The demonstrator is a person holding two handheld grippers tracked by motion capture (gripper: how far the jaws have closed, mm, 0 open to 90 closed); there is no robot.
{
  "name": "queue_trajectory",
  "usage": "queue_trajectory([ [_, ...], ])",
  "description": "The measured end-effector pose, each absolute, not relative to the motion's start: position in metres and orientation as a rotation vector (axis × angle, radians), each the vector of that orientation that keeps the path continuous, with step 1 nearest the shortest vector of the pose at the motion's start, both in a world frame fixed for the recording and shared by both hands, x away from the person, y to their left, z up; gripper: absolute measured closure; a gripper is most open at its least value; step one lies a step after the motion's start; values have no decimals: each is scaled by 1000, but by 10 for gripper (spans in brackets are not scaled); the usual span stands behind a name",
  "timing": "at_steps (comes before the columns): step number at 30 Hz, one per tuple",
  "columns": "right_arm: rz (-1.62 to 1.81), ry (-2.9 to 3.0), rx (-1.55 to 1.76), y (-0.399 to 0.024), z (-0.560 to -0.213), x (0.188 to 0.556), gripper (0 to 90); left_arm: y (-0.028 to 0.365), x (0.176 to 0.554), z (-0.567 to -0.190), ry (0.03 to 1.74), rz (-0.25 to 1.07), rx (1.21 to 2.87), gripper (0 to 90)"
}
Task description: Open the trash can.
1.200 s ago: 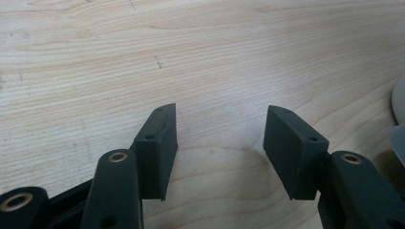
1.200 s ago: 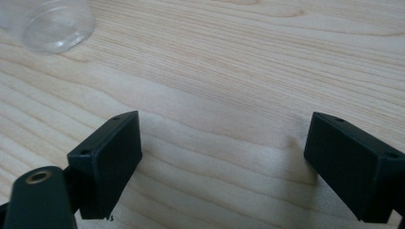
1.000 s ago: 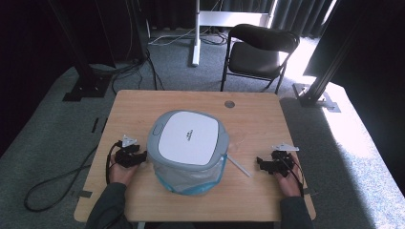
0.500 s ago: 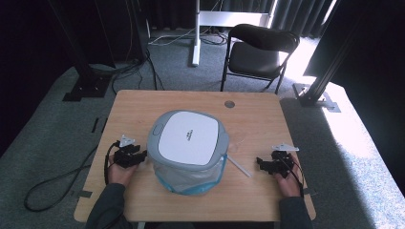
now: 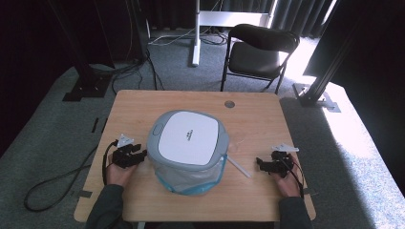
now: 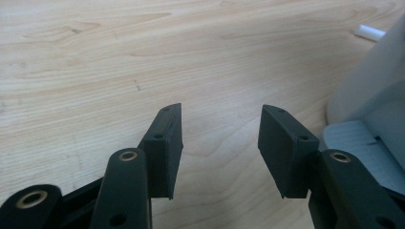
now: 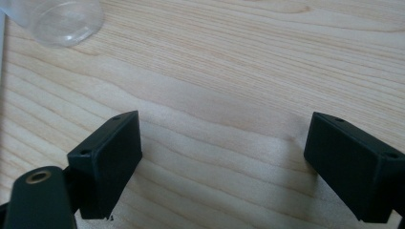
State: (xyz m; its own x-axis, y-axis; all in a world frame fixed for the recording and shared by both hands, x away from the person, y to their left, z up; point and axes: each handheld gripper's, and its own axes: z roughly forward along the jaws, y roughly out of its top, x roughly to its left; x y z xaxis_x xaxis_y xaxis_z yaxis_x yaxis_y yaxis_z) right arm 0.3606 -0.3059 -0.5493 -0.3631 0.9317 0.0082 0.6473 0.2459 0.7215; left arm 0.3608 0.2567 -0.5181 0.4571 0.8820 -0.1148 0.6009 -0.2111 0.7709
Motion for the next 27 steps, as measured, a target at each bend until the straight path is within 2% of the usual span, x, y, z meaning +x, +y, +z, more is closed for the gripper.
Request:
queue_trajectory([
  [9,901,2097,1445,-306,-549,361,117,252,358,-509,1181,401,1950,525],
  [21,901,2096,1445,-306,-549,361,117,250,351,-489,1106,401,1930,648],
  [27,901,2096,1445,-306,-549,361,117,253,345,-480,1058,414,1906,761],
])
